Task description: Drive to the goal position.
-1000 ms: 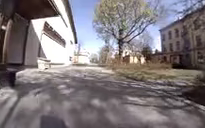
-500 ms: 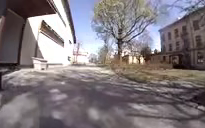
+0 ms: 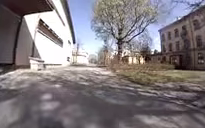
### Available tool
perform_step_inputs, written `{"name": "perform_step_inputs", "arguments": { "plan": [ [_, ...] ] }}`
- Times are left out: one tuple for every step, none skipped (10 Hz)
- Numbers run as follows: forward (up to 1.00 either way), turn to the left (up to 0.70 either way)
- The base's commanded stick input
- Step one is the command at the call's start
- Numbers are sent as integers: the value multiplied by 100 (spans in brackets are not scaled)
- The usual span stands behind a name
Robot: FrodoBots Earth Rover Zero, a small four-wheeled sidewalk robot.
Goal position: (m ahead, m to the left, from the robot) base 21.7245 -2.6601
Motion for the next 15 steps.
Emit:
{"name": "perform_step_inputs", "arguments": {
  "plan": [
    [85,0],
    [85,0],
    [85,0],
    [85,0],
    [85,0],
    [85,0],
    [85,0],
    [85,0],
    [85,0],
    [85,0],
    [85,0],
    [85,0],
    [85,0],
    [85,0],
    [85,0]
  ]
}}
